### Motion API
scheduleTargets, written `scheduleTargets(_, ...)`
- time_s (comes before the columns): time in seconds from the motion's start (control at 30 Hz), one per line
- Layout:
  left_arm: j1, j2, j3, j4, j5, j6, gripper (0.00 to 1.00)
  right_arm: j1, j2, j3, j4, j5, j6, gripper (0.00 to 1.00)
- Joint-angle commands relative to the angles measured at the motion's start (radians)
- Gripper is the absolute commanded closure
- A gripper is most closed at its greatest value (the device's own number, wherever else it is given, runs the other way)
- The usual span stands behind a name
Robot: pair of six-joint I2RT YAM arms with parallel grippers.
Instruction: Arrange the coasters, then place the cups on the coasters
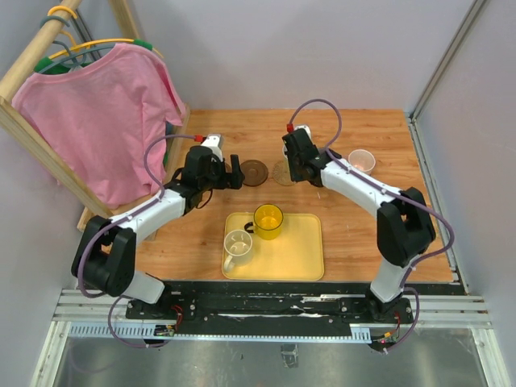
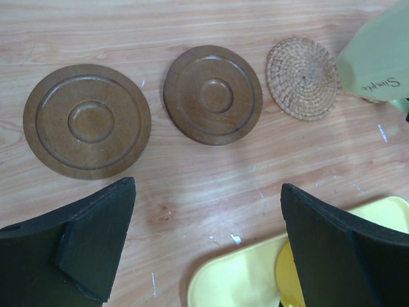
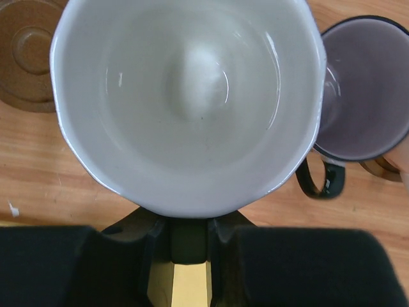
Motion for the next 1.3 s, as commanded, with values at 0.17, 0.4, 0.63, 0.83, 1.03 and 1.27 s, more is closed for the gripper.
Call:
scheduleTargets(0.17,0.007,0.059,0.027,0.030,-0.016,0.019,0.00,-0.023,0.120,0.131,0.132,-0.028,-0.027,0.99)
scheduleTargets(0.4,0.019,0.068,0.022,0.039,0.000,0.019,0.00,-0.025,0.160,0.140,0.142,-0.035,-0.015,0.99)
scheduleTargets(0.63,0.021,0.074,0.019,0.038,0.006,0.014,0.00,-0.025,0.150,0.118,0.126,-0.043,-0.002,0.99)
scheduleTargets(0.83,0.022,0.087,0.024,0.036,0.021,0.010,0.00,-0.025,0.143,0.097,0.119,-0.045,0.007,0.99)
scheduleTargets(1.03,0.023,0.084,0.024,0.035,0.021,0.009,0.00,-0.025,0.145,0.092,0.106,-0.051,0.018,0.99)
scheduleTargets(1.27,0.023,0.083,0.021,0.033,0.023,0.007,0.00,-0.024,0.142,0.086,0.083,-0.056,0.032,0.99)
